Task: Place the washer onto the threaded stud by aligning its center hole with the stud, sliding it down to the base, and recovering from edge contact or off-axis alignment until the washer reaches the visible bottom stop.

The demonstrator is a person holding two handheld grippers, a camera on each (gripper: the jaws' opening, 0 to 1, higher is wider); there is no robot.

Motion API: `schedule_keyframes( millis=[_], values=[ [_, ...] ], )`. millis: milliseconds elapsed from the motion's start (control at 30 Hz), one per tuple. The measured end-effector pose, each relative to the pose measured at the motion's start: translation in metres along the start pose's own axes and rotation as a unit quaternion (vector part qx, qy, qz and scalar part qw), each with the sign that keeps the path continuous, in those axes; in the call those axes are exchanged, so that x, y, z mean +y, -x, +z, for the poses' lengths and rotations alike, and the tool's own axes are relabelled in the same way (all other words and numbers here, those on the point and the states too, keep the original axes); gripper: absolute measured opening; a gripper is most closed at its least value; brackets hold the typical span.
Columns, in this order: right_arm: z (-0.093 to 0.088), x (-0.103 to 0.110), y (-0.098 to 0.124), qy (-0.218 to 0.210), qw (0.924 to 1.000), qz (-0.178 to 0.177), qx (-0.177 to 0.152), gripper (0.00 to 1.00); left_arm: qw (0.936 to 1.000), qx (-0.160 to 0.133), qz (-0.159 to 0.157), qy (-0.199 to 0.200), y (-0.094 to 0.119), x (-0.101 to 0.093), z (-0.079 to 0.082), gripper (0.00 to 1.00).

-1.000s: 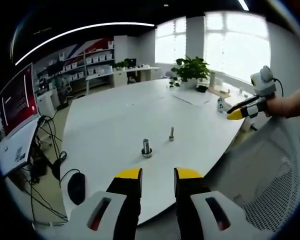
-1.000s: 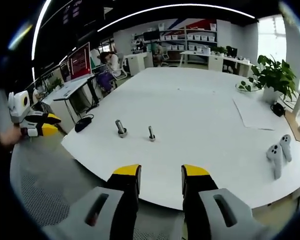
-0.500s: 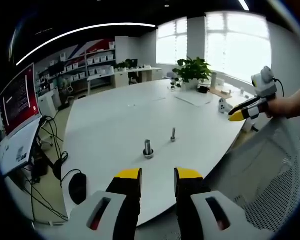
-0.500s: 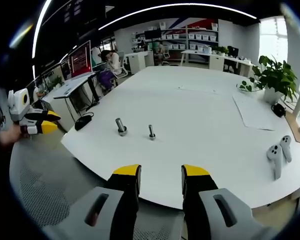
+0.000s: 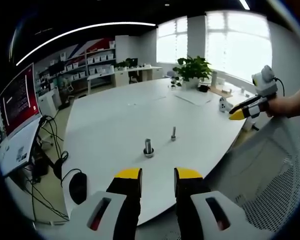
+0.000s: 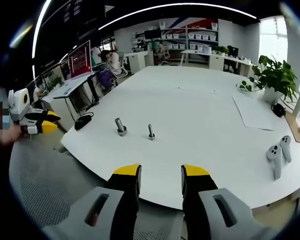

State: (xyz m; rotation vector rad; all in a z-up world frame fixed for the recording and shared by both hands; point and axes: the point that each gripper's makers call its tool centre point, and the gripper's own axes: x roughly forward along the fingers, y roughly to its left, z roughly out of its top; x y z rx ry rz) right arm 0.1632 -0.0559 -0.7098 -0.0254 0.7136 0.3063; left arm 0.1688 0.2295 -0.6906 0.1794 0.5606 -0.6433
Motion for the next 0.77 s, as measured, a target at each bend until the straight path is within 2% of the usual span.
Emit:
schedule_keyframes(
  millis=[633,767],
  values=[
    [-0.0023,-0.0009,-0.0017,0.002,1.0000,0.002,0.006,0.34,1.0000,0.005,0.001,-0.001,-0.0009,-0.0002,-0.0012,0.22],
    [-0.0041,-0.0008,-0.0031,0.003,0.9999,0.003,0.011,0.34,0.9998,0.020,-0.001,-0.001,-0.0035,-0.0003,-0.0065,0.22]
  ],
)
